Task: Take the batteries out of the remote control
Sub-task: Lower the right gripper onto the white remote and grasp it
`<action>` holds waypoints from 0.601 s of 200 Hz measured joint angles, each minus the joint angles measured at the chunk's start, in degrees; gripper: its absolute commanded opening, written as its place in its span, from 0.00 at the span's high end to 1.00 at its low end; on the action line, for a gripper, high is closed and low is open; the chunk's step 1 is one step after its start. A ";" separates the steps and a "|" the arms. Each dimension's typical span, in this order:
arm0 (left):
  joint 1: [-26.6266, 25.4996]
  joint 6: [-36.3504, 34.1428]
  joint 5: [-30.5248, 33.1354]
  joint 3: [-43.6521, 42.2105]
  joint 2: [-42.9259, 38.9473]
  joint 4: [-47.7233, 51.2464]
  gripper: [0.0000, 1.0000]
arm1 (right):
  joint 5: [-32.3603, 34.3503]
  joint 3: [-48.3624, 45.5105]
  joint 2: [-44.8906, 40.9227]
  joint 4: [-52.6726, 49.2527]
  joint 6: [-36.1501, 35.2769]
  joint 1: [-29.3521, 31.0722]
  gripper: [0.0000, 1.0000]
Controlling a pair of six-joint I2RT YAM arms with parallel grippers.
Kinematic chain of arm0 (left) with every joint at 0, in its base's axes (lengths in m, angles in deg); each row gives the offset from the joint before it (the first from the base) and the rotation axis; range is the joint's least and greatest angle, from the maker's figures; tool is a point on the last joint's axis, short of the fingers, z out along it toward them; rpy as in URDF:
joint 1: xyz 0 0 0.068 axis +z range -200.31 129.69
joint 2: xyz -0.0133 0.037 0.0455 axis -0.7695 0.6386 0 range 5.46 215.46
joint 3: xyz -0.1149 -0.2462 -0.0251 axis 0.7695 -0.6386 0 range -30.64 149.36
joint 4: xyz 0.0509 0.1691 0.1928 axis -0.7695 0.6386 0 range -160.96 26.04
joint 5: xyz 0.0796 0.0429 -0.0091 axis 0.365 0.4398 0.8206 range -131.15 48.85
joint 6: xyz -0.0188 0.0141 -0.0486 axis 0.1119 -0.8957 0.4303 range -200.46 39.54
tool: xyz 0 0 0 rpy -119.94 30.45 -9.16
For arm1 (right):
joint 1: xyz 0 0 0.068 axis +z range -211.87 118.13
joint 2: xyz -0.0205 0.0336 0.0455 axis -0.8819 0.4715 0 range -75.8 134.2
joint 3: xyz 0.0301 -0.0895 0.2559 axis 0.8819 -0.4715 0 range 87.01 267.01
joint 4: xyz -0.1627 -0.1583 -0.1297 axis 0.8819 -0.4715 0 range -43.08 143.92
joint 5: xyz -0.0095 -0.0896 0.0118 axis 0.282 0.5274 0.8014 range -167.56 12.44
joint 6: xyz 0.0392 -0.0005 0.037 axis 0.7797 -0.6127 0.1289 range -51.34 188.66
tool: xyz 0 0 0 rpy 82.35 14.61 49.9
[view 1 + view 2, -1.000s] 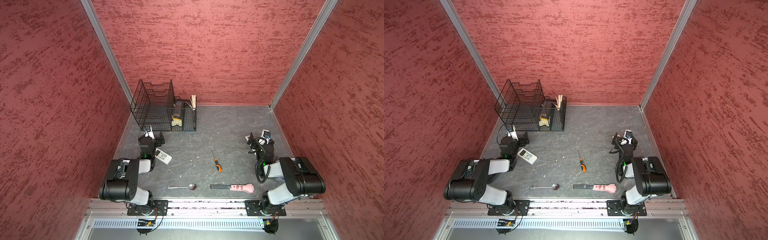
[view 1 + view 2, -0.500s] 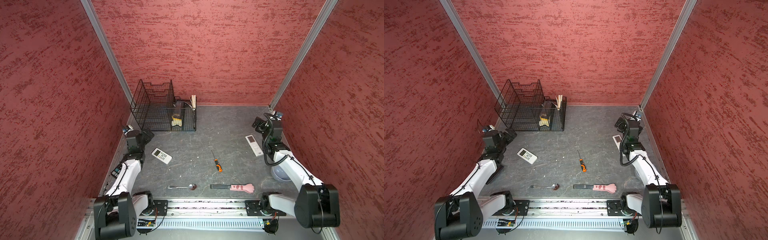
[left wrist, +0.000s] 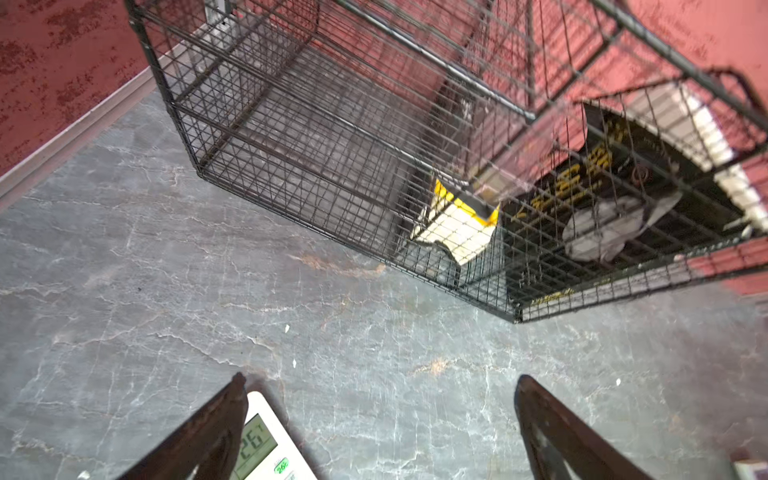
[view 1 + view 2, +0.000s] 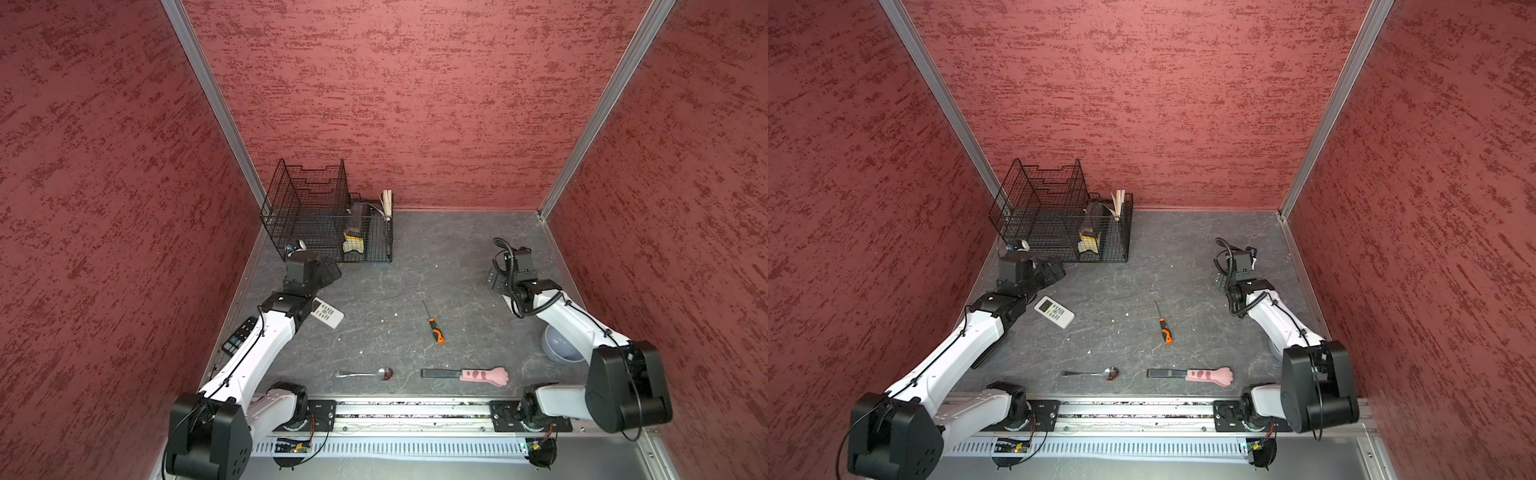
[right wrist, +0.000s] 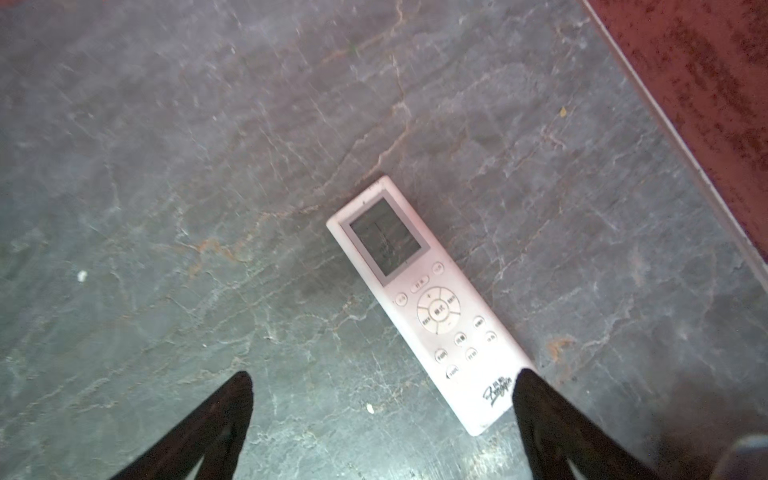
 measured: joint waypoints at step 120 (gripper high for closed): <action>-5.25 -3.56 6.75 6.32 1.18 6.60 0.01 | 0.66 2.84 11.52 -1.53 -5.35 -5.38 0.01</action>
